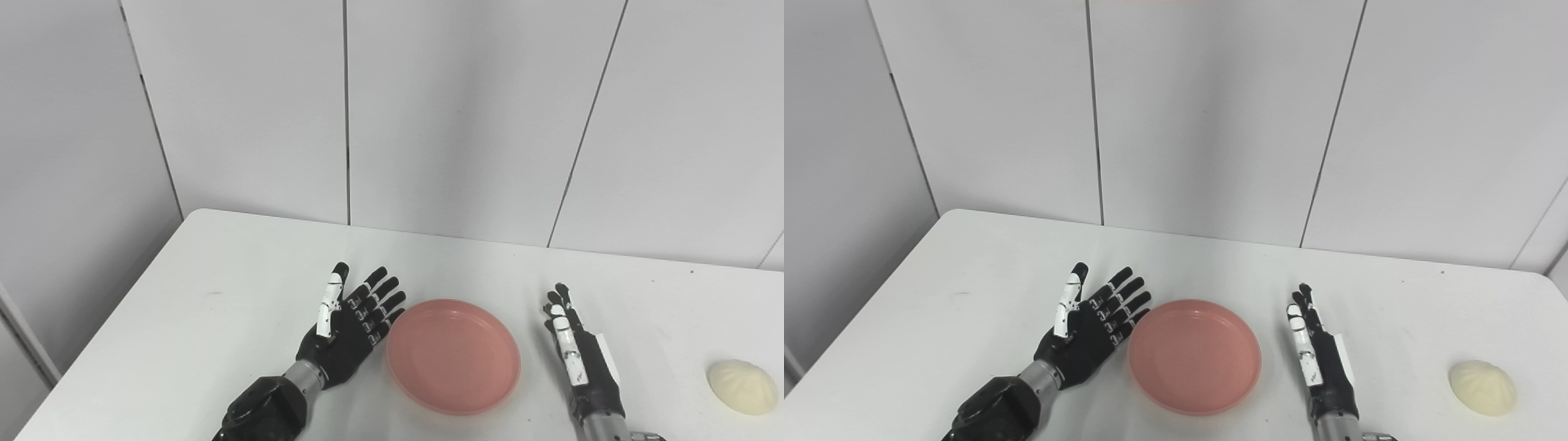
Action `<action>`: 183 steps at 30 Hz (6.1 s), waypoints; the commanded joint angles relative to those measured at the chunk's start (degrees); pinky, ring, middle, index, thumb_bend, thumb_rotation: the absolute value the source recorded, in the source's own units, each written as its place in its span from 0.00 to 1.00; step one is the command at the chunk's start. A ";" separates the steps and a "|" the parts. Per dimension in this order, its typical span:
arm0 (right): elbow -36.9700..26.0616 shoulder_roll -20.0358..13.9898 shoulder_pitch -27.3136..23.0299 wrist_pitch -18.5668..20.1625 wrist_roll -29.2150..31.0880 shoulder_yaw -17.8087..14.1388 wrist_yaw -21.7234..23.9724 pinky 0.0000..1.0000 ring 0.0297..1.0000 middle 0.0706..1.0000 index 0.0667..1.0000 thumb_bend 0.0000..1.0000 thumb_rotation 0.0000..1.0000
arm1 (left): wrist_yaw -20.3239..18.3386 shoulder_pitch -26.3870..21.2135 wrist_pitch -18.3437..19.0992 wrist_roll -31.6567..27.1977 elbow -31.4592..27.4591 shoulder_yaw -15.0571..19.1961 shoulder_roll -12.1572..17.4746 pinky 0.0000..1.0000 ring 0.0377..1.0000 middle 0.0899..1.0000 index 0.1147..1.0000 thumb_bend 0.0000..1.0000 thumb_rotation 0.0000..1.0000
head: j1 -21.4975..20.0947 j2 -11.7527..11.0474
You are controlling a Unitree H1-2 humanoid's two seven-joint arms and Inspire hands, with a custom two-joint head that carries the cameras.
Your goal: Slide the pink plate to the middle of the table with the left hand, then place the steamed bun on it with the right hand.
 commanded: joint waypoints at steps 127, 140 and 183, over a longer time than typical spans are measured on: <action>-10.60 -37.78 -0.90 27.96 -35.82 -0.45 15.90 0.75 0.84 0.84 0.80 1.00 0.42 | -4.71 3.52 -6.29 6.44 9.14 2.88 10.53 0.84 0.85 0.87 0.88 0.68 0.81 | -32.37 2.54; -8.88 -36.71 -1.13 19.22 -34.86 -0.59 11.99 0.49 0.52 0.45 0.52 0.55 0.01 | -5.13 3.82 -5.50 5.60 8.05 2.62 10.87 0.86 0.86 0.88 0.89 0.67 0.82 | -32.03 2.84; -21.97 -36.63 -12.83 15.68 -32.22 5.14 18.27 0.46 0.47 0.42 0.50 0.52 0.00 | -1.77 3.65 -10.24 11.45 7.82 -3.26 4.00 0.92 0.92 0.93 0.95 0.69 0.86 | -16.37 -0.86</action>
